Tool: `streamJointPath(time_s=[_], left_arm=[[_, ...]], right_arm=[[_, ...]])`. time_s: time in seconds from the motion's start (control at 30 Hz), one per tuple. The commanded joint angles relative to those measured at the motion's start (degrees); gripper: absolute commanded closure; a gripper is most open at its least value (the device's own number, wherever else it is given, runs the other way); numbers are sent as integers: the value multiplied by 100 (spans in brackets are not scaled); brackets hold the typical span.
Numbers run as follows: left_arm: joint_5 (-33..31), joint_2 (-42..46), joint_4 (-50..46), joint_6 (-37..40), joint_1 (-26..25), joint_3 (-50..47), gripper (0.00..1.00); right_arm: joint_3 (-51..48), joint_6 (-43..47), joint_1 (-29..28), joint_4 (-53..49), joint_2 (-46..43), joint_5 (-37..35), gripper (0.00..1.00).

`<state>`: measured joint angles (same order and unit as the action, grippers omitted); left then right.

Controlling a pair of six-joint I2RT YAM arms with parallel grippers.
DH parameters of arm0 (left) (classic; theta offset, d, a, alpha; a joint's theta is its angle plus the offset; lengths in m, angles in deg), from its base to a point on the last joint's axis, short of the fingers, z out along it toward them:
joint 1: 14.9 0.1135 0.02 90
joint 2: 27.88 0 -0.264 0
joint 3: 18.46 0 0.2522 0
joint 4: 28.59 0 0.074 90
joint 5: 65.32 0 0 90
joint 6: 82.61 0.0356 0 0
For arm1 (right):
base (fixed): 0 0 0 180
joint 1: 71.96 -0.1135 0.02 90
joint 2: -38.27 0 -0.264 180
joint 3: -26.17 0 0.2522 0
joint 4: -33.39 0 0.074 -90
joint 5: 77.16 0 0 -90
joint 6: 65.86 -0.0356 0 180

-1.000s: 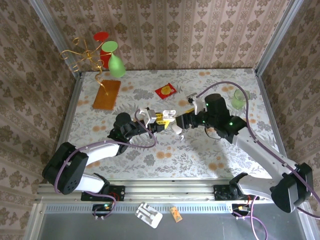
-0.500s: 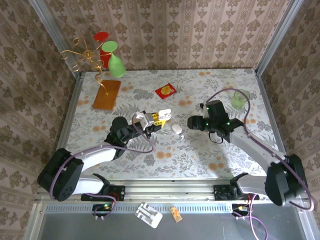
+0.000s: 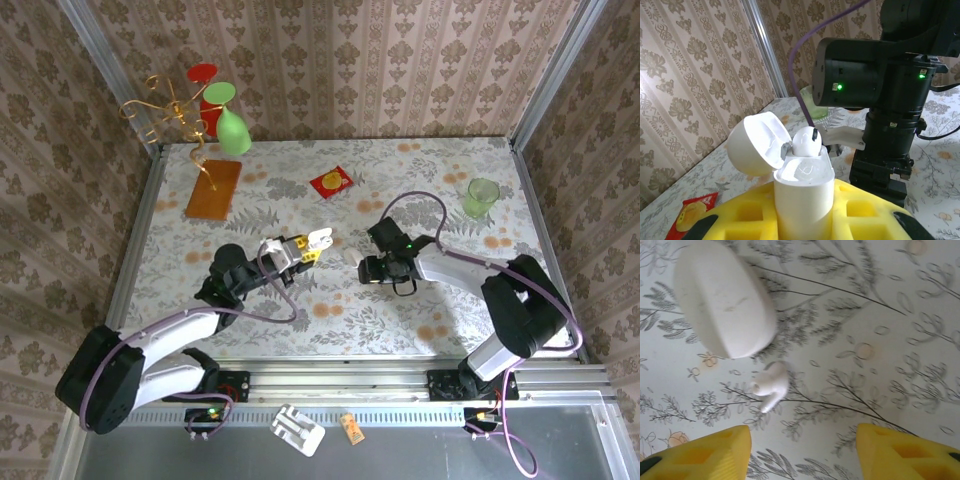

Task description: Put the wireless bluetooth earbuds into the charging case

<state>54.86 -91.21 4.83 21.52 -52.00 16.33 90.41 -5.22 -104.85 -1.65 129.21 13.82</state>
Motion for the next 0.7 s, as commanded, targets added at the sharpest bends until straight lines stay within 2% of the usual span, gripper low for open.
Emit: streamJointPath(time_s=[0.0,0.4,0.67], left_arm=[[-35,208,-216,272,-42,-74,100],[-52,322,-328,371,-43,-90,100],[-108,397,-358,362,-39,-109,100]], right_arm=[[258,-224,-86,-149,250,-411,48],[943,-81,-122,-628,1022,-622,60],[1060,81,-123,-912,1102,-746,67]])
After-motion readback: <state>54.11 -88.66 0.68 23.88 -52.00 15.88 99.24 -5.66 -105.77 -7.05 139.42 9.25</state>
